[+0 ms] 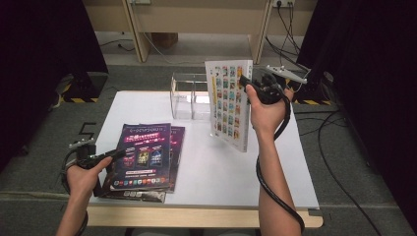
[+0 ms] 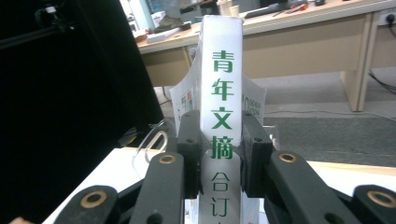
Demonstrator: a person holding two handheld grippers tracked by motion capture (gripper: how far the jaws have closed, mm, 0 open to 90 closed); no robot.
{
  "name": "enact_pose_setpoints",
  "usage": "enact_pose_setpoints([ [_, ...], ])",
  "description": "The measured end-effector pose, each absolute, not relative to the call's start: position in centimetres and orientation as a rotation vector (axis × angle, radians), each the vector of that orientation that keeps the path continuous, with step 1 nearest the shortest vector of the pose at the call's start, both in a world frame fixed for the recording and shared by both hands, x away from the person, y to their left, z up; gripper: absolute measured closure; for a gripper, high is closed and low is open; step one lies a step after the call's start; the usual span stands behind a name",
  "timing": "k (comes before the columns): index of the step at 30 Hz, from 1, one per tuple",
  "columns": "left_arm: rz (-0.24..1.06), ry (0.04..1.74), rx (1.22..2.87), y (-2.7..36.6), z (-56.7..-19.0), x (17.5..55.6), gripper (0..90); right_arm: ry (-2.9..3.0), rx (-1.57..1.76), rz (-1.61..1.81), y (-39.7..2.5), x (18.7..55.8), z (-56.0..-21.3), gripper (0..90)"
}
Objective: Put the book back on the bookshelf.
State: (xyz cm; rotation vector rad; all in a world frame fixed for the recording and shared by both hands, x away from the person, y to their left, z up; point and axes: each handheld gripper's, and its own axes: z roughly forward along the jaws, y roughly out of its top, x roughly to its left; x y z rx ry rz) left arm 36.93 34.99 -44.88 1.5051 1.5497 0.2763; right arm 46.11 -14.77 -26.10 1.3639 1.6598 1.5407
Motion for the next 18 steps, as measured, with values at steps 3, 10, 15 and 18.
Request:
enact_pose_setpoints([
  [3, 0.277, 1.55, 1.505, 35.0, -44.9, 37.0, 51.3, 1.647, 1.369, 1.532, -15.0, 46.3, -26.2, 74.1],
  [10, 0.278, 1.549, 1.509, 34.9, -44.9, 37.0, 51.3, 1.62, 1.373, 1.522, -15.5, 46.7, -26.3, 74.1],
  [15, 0.275, 1.55, 1.514, 34.8, -45.0, 37.0, 51.3, 1.627, 1.383, 1.534, -15.3, 47.2, -26.2, 74.1],
  [18, 0.275, 1.55, 1.514, 34.9, -45.0, 37.0, 51.3, 1.631, 1.378, 1.541, -15.1, 47.5, -26.2, 74.1],
])
